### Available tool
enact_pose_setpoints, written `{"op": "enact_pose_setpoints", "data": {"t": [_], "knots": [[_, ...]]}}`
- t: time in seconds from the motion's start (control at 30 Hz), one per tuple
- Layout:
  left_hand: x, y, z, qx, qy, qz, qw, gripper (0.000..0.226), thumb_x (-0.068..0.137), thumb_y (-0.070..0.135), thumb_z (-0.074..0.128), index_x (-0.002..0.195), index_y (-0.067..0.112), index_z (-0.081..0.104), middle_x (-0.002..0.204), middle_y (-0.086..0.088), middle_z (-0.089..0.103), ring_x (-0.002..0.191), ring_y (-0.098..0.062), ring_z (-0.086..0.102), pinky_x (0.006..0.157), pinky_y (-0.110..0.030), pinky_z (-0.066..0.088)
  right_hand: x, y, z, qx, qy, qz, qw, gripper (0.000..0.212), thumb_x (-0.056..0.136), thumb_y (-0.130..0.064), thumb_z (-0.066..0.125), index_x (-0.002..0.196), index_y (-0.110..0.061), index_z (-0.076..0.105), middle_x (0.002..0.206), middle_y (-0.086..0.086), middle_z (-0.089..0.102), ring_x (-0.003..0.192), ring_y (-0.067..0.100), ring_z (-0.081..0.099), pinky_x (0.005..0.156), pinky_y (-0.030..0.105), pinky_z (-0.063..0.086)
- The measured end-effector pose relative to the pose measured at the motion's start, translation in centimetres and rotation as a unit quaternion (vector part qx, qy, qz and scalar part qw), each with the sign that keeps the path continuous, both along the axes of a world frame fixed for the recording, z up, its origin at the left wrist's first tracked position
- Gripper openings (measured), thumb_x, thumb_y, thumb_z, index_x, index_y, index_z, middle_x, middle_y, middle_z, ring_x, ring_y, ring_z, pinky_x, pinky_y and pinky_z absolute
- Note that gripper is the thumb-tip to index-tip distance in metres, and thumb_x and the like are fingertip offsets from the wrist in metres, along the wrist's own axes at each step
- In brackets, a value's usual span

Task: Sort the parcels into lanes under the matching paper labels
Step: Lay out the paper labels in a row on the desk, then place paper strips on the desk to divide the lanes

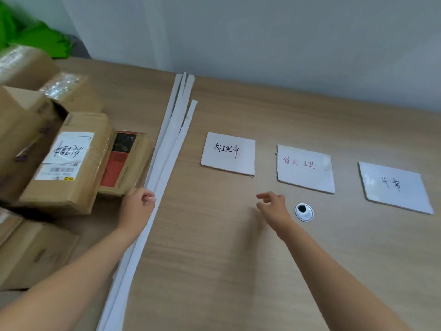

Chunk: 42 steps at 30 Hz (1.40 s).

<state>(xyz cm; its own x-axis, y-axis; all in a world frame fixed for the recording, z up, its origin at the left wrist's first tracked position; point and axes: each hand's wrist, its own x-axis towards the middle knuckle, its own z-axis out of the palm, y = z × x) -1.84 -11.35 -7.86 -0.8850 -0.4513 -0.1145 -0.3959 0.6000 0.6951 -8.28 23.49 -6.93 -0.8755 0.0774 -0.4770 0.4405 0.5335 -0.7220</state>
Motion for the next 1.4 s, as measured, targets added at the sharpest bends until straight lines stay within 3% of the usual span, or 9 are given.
{"op": "enact_pose_setpoints", "data": {"t": [0.07,0.17,0.37,0.67,0.87,1.0,1.17,1.27,1.4], "knots": [[3.2,-1.0,-0.5,-0.086,-0.073,-0.025,0.993,0.035,0.084,0.023,0.077,0.107,0.005,0.059,0.107,-0.009,0.049,0.103,-0.032,0.05,0.081,-0.033,0.04,1.7,-0.1,2.0,0.007,0.004,0.009,1.0,0.024,0.094,-0.011,0.048,0.112,-0.018,0.063,0.128,0.007,0.042,0.097,0.018,0.058,0.082,0.033,0.052],[7.1,-0.3,-1.4,-0.135,-0.197,-0.009,0.971,0.067,0.078,0.043,0.079,0.121,0.001,0.049,0.129,-0.017,0.042,0.12,-0.036,0.04,0.097,-0.041,0.039,4.4,-0.3,4.1,0.018,0.004,0.04,0.999,0.018,0.09,-0.015,0.051,0.097,-0.026,0.064,0.123,0.012,0.053,0.092,0.022,0.064,0.08,0.036,0.056],[10.9,3.4,-1.1,-0.144,-0.18,-0.02,0.973,0.04,0.093,0.03,0.066,0.116,-0.002,0.056,0.13,-0.016,0.043,0.118,-0.033,0.045,0.09,-0.038,0.043,9.9,-0.3,6.8,0.035,0.031,0.058,0.997,0.02,0.089,-0.016,0.052,0.092,-0.028,0.067,0.116,0.012,0.056,0.091,0.022,0.066,0.081,0.039,0.059],[13.8,6.0,-1.2,-0.119,-0.175,-0.057,0.976,0.041,0.092,0.031,0.066,0.116,0.0,0.055,0.125,-0.013,0.046,0.115,-0.029,0.048,0.082,-0.034,0.044,13.5,0.5,7.7,0.058,0.013,0.045,0.997,0.023,0.088,-0.012,0.051,0.086,-0.028,0.066,0.113,0.013,0.06,0.091,0.024,0.066,0.086,0.041,0.058],[15.1,7.0,-1.1,-0.143,-0.177,-0.05,0.973,0.052,0.094,0.049,0.058,0.116,0.002,0.053,0.121,-0.01,0.046,0.111,-0.026,0.05,0.074,-0.033,0.041,14.9,-1.1,7.4,0.022,-0.007,0.051,0.998,0.022,0.091,-0.005,0.049,0.097,-0.013,0.069,0.096,0.009,0.062,0.079,0.019,0.061,0.075,0.034,0.054],[15.7,7.0,-0.7,-0.073,-0.141,0.001,0.987,0.05,0.1,0.047,0.043,0.112,0.0,0.057,0.12,-0.016,0.051,0.106,-0.033,0.054,0.081,-0.038,0.045,14.9,-1.7,7.8,0.008,-0.013,0.055,0.998,0.023,0.093,-0.005,0.048,0.103,-0.008,0.069,0.088,0.004,0.06,0.077,0.018,0.061,0.073,0.034,0.053],[16.7,6.3,-0.3,-0.044,-0.174,-0.017,0.984,0.052,0.094,0.041,0.06,0.126,0.002,0.047,0.131,-0.015,0.046,0.113,-0.032,0.055,0.086,-0.039,0.046,14.7,-3.2,7.2,0.033,-0.05,0.087,0.994,0.029,0.093,-0.003,0.043,0.108,0.011,0.064,0.085,0.007,0.056,0.075,0.021,0.059,0.068,0.032,0.046],[17.3,6.5,-0.4,-0.058,-0.184,-0.03,0.981,0.059,0.092,0.042,0.064,0.131,0.002,0.043,0.135,-0.014,0.045,0.116,-0.03,0.054,0.084,-0.035,0.045,14.5,-6.4,6.1,0.053,-0.078,0.148,0.984,0.03,0.094,-0.01,0.048,0.093,0.017,0.062,0.081,0.014,0.053,0.076,0.025,0.056,0.068,0.037,0.046],[17.8,7.2,-0.6,-0.087,-0.204,-0.035,0.975,0.059,0.09,0.04,0.068,0.129,0.005,0.042,0.134,-0.012,0.043,0.118,-0.028,0.053,0.084,-0.033,0.045,16.0,-12.8,4.2,0.105,-0.084,0.229,0.964,0.047,0.1,-0.034,0.053,0.06,-0.013,0.041,0.062,0.004,0.042,0.056,0.017,0.041,0.064,0.028,0.037]]}}
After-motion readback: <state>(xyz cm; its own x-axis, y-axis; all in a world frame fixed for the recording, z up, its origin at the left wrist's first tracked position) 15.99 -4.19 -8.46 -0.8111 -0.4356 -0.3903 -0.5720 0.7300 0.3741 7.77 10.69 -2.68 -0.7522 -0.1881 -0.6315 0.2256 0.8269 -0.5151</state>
